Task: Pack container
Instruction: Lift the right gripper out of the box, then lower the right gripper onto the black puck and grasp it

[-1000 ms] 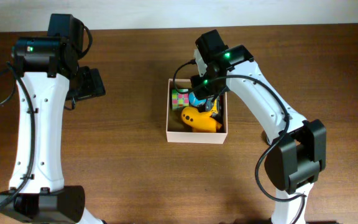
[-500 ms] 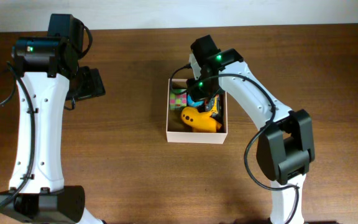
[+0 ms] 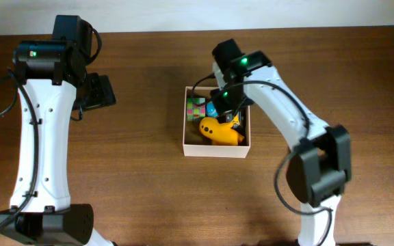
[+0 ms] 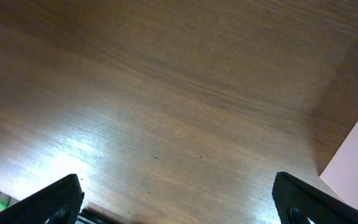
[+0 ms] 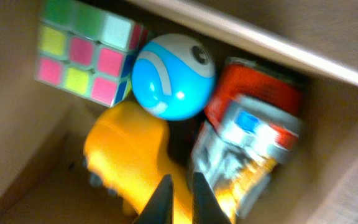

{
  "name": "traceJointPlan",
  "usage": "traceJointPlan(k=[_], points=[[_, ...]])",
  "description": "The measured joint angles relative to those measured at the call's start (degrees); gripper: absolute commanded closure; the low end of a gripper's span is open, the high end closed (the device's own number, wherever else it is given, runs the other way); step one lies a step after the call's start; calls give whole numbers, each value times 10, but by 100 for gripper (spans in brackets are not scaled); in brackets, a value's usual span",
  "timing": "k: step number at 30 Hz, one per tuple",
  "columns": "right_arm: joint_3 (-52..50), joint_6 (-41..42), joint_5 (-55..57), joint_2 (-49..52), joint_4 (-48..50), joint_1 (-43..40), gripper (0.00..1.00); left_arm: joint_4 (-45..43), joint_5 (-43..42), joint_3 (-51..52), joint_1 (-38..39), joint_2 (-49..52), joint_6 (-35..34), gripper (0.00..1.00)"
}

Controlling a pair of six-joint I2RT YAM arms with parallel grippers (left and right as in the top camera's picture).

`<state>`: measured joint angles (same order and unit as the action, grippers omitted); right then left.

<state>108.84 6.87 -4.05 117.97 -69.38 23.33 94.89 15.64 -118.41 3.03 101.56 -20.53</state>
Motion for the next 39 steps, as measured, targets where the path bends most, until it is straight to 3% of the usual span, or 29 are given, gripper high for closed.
traceJointPlan(k=[5, 10, 14, 18, 28, 39], points=[[65, -7, 32, -138, -57, -9, 62, 0, 0, 0, 0, 0, 0, 1], [95, -3, 57, -292, -127, -72, 52, 0, -2, 0, 0, 0, 0, 1], [98, 11, 70, -334, -194, -174, 46, 0, -2, 0, 0, 0, 0, 1], [52, 22, 67, -321, -196, -258, 36, 0, -2, 0, 0, 0, 0, 1], [-244, 24, 24, -300, -38, -348, 21, 0, -2, 0, 0, 0, 0, 1], [-481, 24, -10, -273, 162, -348, 22, 0, -2, 0, 0, 0, 0, 1]])
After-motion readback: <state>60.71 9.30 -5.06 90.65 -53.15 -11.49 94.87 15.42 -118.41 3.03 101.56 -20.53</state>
